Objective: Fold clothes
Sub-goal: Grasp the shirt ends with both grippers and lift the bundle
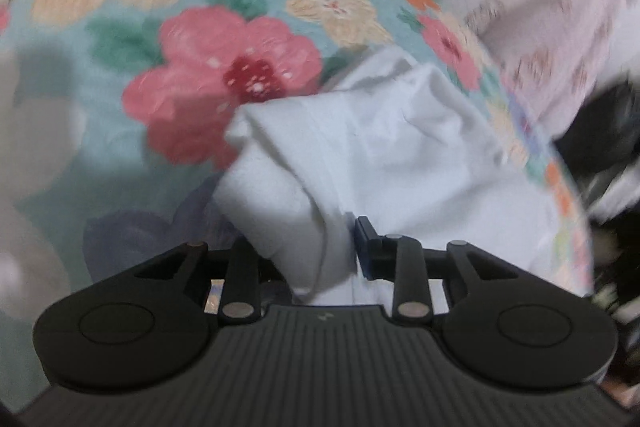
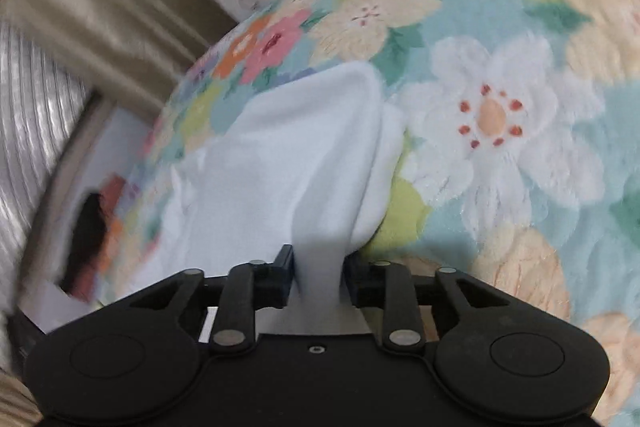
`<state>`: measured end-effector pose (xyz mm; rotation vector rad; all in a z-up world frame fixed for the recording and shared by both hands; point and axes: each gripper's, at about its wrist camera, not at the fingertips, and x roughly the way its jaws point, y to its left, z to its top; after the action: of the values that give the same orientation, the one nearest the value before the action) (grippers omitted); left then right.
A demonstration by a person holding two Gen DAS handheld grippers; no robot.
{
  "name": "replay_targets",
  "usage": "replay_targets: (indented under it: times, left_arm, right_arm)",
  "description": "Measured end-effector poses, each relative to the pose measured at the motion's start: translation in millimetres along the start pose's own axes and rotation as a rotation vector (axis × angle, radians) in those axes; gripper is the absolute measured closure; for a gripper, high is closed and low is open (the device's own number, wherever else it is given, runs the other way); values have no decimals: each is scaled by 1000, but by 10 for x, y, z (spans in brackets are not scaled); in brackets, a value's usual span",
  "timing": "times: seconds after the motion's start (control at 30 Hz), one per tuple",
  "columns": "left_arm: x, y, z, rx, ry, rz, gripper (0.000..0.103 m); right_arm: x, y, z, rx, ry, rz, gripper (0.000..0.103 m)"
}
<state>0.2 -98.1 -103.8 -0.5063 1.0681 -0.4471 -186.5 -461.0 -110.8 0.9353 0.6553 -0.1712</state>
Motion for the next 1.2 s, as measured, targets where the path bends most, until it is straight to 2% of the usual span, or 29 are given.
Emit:
replay_targets:
  times: [0.07,0.17,0.2,0.23,0.27,0.3,0.33,0.4,0.57,0.63,0.73,0.8,0.9,1.03,1.1,1.2]
  left_arm:
    - [27,117,19,-75,-5,-33,73]
    - [97,163,42,-90,-27,-51,70]
    - [129,164,58,-88,-37,-58,66]
    - [157,163,79,-84,-59,-58,64]
    - [184,158,99,-76,-72,-60,64]
    - [195,131,108,-49,-79,-55,67]
    - [207,104,116,-21,-86,-51,75]
    - [178,11,116,39,-98,-39,81]
    - [-147,-296,85,190,-172,-22,83]
    - [-360,-410,56,268,-208,18,83]
    - [-714,-547,26,403,-244,172,83]
    - [-1049,-478,35,404,-300,183,83]
    - [-1648,-228,93,343,-398,192,83]
    - [-2536,337,220,209,-557,201,82]
    - [-2948,620,243,159,-636,231,82]
    - [-3497,1022,199,100,-752,328,82]
  right_arm:
    - [29,-53,33,18,-2,45,42]
    - [238,-120,71,26,33,93,40]
    - [334,-124,86,21,43,101,40]
    - [418,-117,94,13,47,106,44]
    - [458,-69,97,-14,39,105,66]
    - [445,16,74,-60,22,95,76]
    - [419,109,40,-111,3,83,78]
    - [312,340,-30,-239,-53,46,81]
    - [7,929,-122,-483,-168,-10,82]
    - [-115,1149,-155,-547,-198,-14,82]
    - [-283,1546,-246,-656,-215,16,83]
    - [-356,1824,-317,-728,-222,31,83]
    - [-370,2291,-427,-793,-227,91,83]
    - [-160,2988,-600,-840,-176,242,83]
    - [11,3337,-767,-876,-143,321,83]
    - [330,3894,-1077,-926,-75,452,83]
